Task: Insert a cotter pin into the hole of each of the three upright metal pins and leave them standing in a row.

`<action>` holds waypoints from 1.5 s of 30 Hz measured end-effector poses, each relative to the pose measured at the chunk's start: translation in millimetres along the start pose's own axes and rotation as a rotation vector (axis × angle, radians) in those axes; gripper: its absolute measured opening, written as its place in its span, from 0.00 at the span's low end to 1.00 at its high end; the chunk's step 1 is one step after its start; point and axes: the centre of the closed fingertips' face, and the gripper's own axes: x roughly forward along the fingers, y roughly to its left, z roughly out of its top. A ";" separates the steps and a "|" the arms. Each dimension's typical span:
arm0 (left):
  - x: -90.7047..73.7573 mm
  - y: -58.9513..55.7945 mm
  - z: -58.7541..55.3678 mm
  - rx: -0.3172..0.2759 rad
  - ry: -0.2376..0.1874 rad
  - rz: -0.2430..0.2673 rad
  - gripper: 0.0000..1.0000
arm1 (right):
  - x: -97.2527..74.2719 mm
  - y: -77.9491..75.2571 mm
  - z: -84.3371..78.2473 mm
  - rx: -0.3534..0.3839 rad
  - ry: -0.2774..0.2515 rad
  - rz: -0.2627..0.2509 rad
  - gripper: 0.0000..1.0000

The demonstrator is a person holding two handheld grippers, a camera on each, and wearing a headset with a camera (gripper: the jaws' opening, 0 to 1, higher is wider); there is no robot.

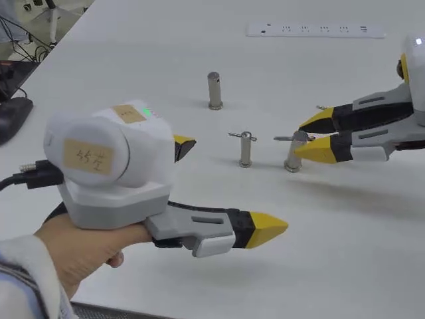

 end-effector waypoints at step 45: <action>17.2 143.3 12.6 0.110 0.070 0.068 0.86 | -40.9 33.8 -4.4 0.238 -0.135 -0.295 0.79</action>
